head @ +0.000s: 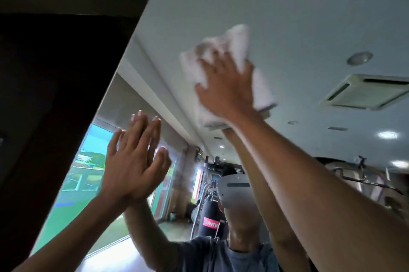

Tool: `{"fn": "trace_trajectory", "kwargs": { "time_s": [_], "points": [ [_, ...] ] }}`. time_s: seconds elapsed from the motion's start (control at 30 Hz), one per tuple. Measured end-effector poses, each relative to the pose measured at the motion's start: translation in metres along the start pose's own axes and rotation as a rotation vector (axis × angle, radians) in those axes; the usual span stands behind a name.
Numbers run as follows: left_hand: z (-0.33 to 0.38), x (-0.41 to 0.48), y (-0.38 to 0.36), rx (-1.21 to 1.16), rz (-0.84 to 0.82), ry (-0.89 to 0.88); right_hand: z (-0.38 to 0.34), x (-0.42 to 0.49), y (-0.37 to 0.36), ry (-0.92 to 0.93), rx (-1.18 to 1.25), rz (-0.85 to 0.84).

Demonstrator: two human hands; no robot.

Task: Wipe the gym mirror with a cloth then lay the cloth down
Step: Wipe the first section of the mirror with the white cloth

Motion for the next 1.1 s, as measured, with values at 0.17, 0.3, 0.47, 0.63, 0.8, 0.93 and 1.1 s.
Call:
{"fn": "trace_trajectory", "kwargs": {
  "time_s": [0.17,0.3,0.47,0.63,0.8,0.93,1.1],
  "points": [
    [-0.006,-0.001,-0.002,0.018,0.017,0.066,-0.031,-0.027,0.005,0.507,0.023,-0.061],
    [-0.008,-0.003,-0.005,0.0,0.015,0.065,0.03,0.004,-0.002,0.338,0.024,-0.024],
    [-0.005,-0.003,0.0,-0.044,0.037,0.062,0.008,0.009,-0.001,-0.082,0.011,0.011],
    [0.0,-0.003,0.005,-0.054,0.044,0.072,-0.061,-0.026,0.007,0.506,0.053,-0.053],
    [0.002,0.001,0.01,-0.047,0.049,0.033,-0.02,0.008,0.003,0.432,0.077,-0.014],
    [-0.01,0.013,0.026,-0.003,0.001,-0.149,-0.038,0.028,0.0,0.052,-0.032,0.034],
    [-0.037,0.006,0.039,-0.034,-0.016,-0.345,-0.105,0.014,0.004,0.323,-0.033,-0.028]
  ]
}}
Point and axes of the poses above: each hand's wrist, its own x-axis towards the middle knuckle, its own y-axis out of the back of the hand, z = x × y, the point moved 8 cm from there along x, towards the middle knuckle, and after that the axes turned 14 degrees about -x, right-handed, at the moved point
